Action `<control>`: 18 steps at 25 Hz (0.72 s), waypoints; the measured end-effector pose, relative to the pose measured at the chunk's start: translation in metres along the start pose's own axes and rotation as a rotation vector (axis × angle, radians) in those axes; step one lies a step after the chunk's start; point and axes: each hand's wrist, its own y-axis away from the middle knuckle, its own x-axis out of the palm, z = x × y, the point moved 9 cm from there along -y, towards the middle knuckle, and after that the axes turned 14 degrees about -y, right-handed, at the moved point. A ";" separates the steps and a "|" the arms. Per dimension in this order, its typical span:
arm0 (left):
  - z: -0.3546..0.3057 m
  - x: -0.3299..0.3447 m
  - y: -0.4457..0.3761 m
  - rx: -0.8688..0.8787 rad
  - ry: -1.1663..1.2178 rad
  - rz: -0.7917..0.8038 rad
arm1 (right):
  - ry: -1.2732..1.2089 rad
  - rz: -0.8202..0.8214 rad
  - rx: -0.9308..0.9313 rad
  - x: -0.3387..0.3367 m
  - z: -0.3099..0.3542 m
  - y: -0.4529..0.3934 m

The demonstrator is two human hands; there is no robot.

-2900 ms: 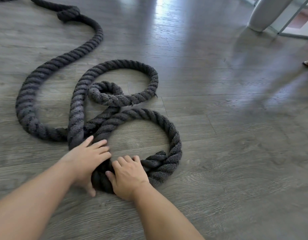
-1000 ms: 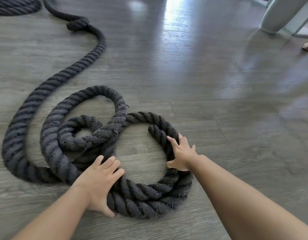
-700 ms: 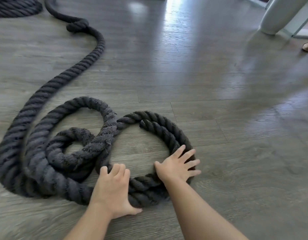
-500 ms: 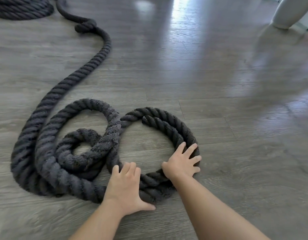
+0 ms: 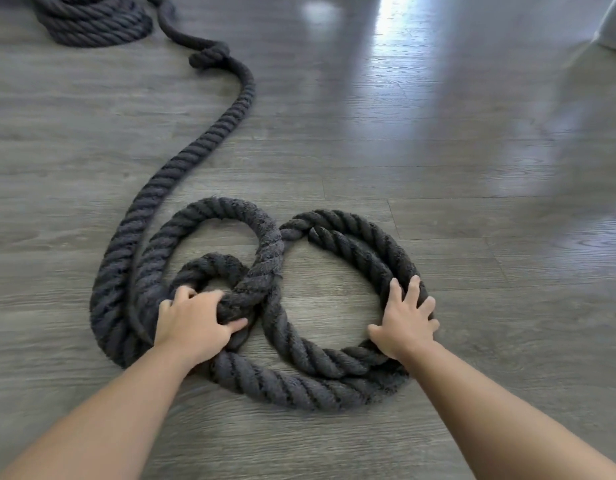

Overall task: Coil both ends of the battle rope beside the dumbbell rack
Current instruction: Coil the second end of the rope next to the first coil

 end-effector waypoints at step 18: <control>0.022 -0.045 0.011 -0.004 0.341 -0.593 | 0.200 0.088 -0.253 -0.018 -0.014 -0.020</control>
